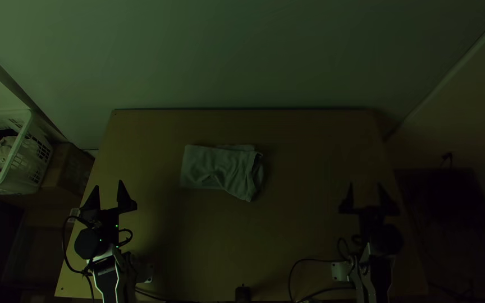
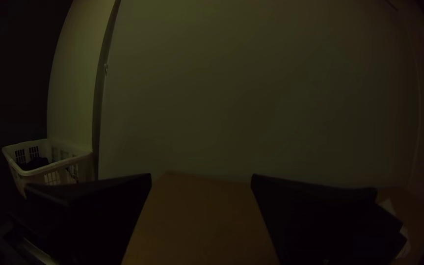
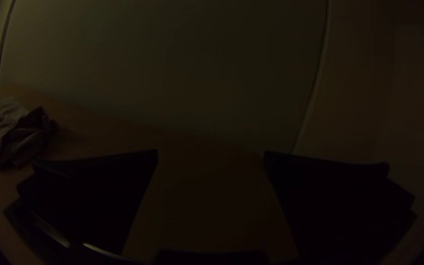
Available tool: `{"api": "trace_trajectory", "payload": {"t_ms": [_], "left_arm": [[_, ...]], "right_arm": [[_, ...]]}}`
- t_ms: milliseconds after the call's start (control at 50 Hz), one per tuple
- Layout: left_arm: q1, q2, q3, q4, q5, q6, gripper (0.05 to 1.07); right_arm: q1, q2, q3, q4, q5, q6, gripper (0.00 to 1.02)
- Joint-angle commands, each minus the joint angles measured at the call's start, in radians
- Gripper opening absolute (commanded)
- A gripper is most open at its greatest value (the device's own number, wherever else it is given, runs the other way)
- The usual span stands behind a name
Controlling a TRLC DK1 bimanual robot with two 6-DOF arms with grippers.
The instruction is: Fold the t-shirt
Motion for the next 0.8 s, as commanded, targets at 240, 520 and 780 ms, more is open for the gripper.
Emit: {"api": "trace_trajectory", "payload": {"t_ms": [240, 520, 780], "left_arm": [[0.008, -0.006, -0.046, -0.094, -0.011, 0.022, 1.03], [0.008, -0.006, -0.046, -0.094, -0.011, 0.022, 1.03], [0.008, -0.006, -0.046, -0.094, -0.011, 0.022, 1.03]], "right_arm": [[-0.152, -0.037, -0.018, -0.014, 0.028, 0.021, 0.99], [-0.146, -0.039, -0.011, -0.074, 0.024, 0.021, 0.99], [-0.146, -0.039, -0.011, -0.074, 0.024, 0.021, 0.99]]}}
